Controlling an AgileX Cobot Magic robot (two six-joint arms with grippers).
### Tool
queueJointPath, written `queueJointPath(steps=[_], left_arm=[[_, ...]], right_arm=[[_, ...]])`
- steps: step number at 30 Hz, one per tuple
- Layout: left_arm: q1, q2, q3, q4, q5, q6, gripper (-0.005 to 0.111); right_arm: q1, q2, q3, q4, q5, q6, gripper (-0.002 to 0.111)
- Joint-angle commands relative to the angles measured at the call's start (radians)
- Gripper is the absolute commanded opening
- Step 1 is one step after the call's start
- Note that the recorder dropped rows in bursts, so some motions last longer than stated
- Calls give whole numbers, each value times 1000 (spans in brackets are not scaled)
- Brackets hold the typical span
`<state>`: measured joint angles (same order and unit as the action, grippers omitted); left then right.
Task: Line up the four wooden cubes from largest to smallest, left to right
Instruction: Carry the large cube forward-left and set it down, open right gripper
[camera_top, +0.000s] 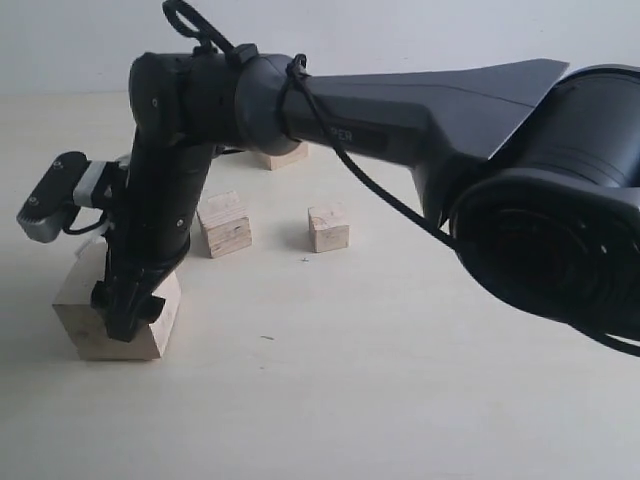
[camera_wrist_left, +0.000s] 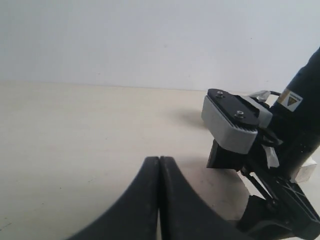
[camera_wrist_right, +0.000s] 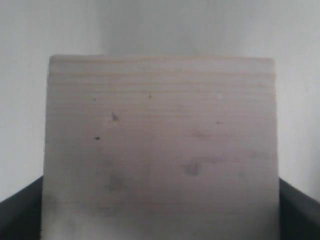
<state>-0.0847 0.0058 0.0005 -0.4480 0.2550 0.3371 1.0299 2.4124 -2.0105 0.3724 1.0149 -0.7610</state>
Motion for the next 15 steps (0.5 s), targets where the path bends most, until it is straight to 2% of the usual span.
queueJointPath(steps=[1, 10, 12, 15], left_arm=[[1, -6, -1, -2, -2, -2, 0], [1, -6, -1, -2, -2, -2, 0], [1, -6, -1, -2, -2, -2, 0], [1, -6, -1, -2, -2, -2, 0]], right_arm=[[6, -15, 52, 17, -50, -21, 1], [28, -13, 52, -10, -21, -15, 4], [30, -13, 52, -41, -21, 4, 12], [38, -12, 52, -79, -19, 4, 31]])
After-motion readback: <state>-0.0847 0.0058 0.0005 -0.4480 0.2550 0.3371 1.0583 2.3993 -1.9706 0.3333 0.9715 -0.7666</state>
